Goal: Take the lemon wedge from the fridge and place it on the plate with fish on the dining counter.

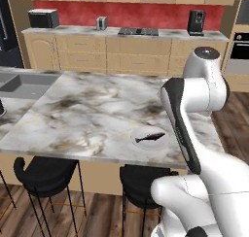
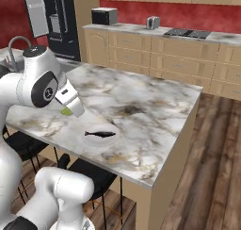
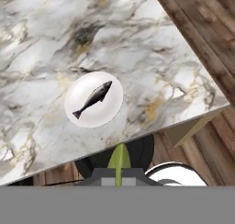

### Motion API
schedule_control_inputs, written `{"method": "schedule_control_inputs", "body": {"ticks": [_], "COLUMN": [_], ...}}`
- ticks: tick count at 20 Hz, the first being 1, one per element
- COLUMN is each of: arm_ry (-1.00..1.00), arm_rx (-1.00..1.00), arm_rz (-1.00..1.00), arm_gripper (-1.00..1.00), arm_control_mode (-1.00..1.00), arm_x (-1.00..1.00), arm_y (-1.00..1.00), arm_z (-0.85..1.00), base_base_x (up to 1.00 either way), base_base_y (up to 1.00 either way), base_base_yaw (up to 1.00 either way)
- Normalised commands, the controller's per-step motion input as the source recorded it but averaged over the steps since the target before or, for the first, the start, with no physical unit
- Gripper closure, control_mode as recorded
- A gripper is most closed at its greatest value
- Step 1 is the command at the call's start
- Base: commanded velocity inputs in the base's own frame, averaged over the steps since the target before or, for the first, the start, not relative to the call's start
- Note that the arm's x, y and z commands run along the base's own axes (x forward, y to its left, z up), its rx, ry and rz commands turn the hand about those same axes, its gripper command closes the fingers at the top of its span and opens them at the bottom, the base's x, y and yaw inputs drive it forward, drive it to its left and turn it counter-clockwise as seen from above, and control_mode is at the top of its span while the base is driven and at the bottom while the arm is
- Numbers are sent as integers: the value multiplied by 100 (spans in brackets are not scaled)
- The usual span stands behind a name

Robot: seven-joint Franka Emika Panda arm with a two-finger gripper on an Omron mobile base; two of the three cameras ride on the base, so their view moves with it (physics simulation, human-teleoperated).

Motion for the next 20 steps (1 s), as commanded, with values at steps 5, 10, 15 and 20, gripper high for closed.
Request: {"method": "schedule_control_inputs", "body": {"ticks": [5, 10, 15, 20], "arm_ry": [7, 0, 0, 0], "arm_rx": [15, 4, 0, -1], "arm_rz": [-7, -2, -13, -16], "arm_gripper": [100, 100, 100, 100], "arm_control_mode": [-100, -100, -100, -100], "arm_x": [5, 20, 100, 100], "arm_y": [-21, -7, 5, 23], "arm_z": [-58, -18, -61, -60], "base_base_x": [0, 0, 0, 0], "base_base_y": [0, 0, 0, 0], "base_base_yaw": [0, 0, 0, 0]}}
